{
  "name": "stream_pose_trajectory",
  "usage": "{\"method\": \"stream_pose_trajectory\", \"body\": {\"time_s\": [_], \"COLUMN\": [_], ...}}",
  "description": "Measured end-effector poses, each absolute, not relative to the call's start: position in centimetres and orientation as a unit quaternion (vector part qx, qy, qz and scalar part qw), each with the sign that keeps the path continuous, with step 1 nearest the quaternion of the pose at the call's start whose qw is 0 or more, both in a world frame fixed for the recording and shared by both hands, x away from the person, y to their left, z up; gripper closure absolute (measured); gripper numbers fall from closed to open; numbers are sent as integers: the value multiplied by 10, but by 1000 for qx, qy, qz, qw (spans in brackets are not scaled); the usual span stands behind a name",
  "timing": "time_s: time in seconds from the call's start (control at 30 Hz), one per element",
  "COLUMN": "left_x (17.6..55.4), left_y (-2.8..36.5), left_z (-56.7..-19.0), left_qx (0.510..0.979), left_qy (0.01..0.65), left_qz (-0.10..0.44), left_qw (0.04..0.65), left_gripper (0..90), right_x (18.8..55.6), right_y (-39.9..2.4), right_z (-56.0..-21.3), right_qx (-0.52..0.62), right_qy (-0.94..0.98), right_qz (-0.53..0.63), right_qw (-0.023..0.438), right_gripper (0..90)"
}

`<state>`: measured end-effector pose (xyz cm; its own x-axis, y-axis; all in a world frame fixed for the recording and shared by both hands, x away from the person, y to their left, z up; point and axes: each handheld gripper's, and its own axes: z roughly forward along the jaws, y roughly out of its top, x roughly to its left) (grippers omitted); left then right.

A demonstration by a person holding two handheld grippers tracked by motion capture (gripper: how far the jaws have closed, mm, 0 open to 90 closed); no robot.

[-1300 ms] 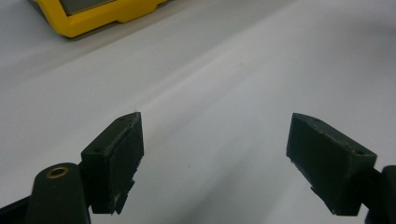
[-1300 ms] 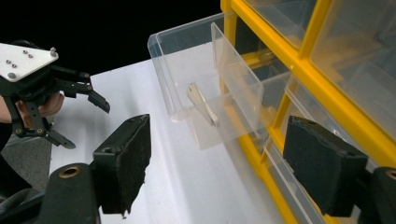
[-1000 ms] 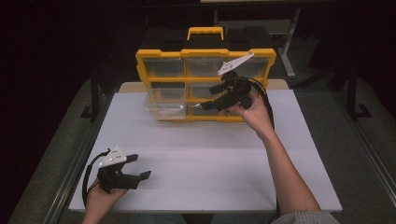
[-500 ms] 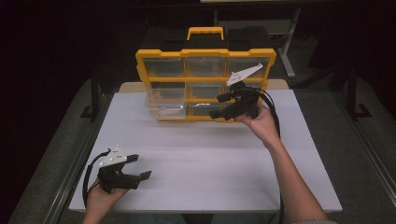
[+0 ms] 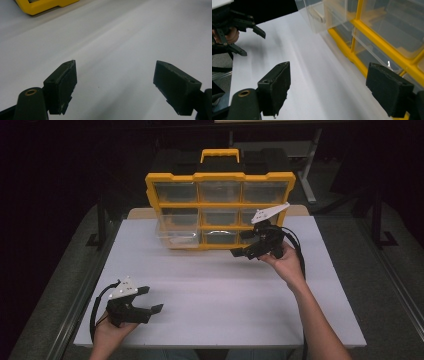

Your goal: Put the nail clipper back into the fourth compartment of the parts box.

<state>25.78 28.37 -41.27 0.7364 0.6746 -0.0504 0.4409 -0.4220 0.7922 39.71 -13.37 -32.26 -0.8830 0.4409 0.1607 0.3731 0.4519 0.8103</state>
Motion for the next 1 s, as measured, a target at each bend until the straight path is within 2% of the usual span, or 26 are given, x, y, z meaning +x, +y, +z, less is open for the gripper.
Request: {"method": "stream_pose_trajectory", "body": {"time_s": [1.0], "left_x": [258], "left_y": [285], "left_z": [-416], "left_qx": [834], "left_qy": [338], "left_qz": [131], "left_qw": [416], "left_gripper": [189], "right_x": [367], "right_y": [-175], "right_z": [-372], "right_qx": [275], "right_qy": [834], "right_qz": [478], "right_qw": [30], "right_gripper": [177]}}
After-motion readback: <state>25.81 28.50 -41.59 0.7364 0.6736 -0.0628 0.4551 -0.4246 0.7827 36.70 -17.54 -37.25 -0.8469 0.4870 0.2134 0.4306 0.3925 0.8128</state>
